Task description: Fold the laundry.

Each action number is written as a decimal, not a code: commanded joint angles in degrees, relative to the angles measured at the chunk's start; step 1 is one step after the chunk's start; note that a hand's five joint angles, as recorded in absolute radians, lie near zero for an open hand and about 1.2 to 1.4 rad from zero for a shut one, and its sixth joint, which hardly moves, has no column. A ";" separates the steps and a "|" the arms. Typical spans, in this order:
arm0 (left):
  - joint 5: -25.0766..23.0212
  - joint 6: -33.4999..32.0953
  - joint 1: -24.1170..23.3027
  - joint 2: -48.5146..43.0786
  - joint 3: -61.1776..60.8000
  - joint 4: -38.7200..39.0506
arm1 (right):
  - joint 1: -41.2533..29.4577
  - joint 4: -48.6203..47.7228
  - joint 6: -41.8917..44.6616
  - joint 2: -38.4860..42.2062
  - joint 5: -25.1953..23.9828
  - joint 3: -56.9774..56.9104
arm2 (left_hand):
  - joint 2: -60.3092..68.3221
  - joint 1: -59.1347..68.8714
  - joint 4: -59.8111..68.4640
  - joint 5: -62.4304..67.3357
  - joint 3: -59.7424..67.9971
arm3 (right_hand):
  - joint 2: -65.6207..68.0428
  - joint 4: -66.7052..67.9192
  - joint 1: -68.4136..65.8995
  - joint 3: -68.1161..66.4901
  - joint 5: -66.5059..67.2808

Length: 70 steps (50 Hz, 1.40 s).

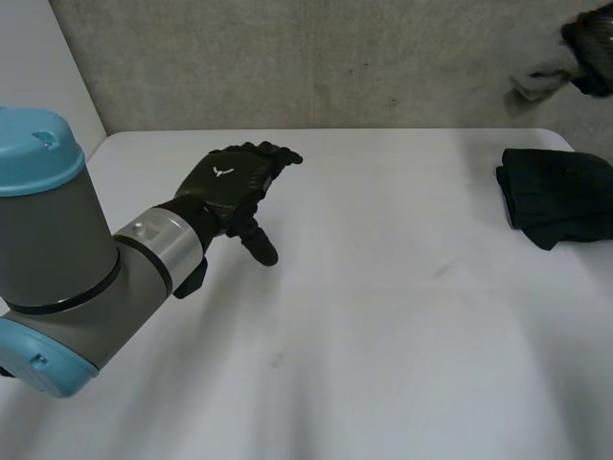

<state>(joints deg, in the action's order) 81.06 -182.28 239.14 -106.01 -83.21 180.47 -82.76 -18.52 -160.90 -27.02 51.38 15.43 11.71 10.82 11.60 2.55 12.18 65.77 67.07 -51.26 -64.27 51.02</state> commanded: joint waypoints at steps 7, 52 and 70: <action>0.24 0.09 -0.34 -2.62 -0.90 1.46 | 10.24 -0.11 0.06 10.84 -13.32 4.25 | 0.19 1.08 0.29 -0.65 -0.29 | 14.23 12.93 -28.74 -15.73 18.98; 11.05 0.35 7.13 14.25 -0.11 1.47 | -26.30 23.55 -13.21 -41.80 37.38 44.76 | -0.48 0.41 -0.38 -1.33 -0.96 | -55.77 -57.07 41.26 54.27 -51.02; 4.55 0.88 9.95 10.56 -2.22 0.94 | -29.21 11.93 -9.61 -48.13 40.11 63.67 | -0.99 -0.10 -0.89 -1.83 -1.46 | -55.77 -57.07 41.26 54.27 -51.02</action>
<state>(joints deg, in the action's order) 90.04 -182.32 248.82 -94.49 -84.00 181.30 -112.37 -6.46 -171.93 -73.23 90.41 76.18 11.70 10.83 11.60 2.55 12.18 12.75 13.73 -11.77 -12.47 3.31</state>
